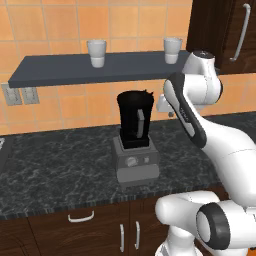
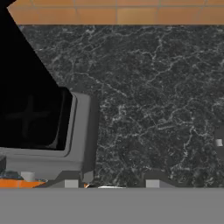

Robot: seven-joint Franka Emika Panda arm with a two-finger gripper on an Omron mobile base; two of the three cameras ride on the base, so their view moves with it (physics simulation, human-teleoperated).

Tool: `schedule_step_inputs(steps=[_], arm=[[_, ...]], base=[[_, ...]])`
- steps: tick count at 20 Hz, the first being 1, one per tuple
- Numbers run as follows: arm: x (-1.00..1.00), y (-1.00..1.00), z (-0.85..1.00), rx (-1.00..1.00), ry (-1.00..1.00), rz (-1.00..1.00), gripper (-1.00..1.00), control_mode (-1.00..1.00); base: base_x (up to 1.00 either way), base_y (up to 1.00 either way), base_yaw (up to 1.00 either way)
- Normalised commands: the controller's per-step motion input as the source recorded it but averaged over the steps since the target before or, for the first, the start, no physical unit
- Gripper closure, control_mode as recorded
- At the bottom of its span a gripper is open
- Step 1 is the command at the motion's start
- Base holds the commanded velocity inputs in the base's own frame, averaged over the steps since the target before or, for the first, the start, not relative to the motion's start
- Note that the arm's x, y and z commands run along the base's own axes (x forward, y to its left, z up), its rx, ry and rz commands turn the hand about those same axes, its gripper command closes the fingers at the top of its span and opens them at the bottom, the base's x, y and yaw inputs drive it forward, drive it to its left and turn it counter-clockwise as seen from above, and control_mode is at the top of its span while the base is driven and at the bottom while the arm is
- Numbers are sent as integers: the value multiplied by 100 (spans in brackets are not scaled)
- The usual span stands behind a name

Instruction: Close the lid blender by securely placing the lid on top.

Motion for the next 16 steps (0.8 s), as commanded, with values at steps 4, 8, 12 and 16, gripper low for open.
schedule_step_inputs(steps=[4, 8, 12, 16], arm=[[-14, -65, -19, 0, 0, -4, -100, -100], [-27, -100, -47, 0, 0, -17, -100, -100], [-30, -100, -46, 0, 0, -22, -100, -100], [-14, -100, -53, 0, 9, -28, -100, -100]], base=[[0, 0, 0], [0, 0, 0], [0, 0, 0], [0, 0, 0]])
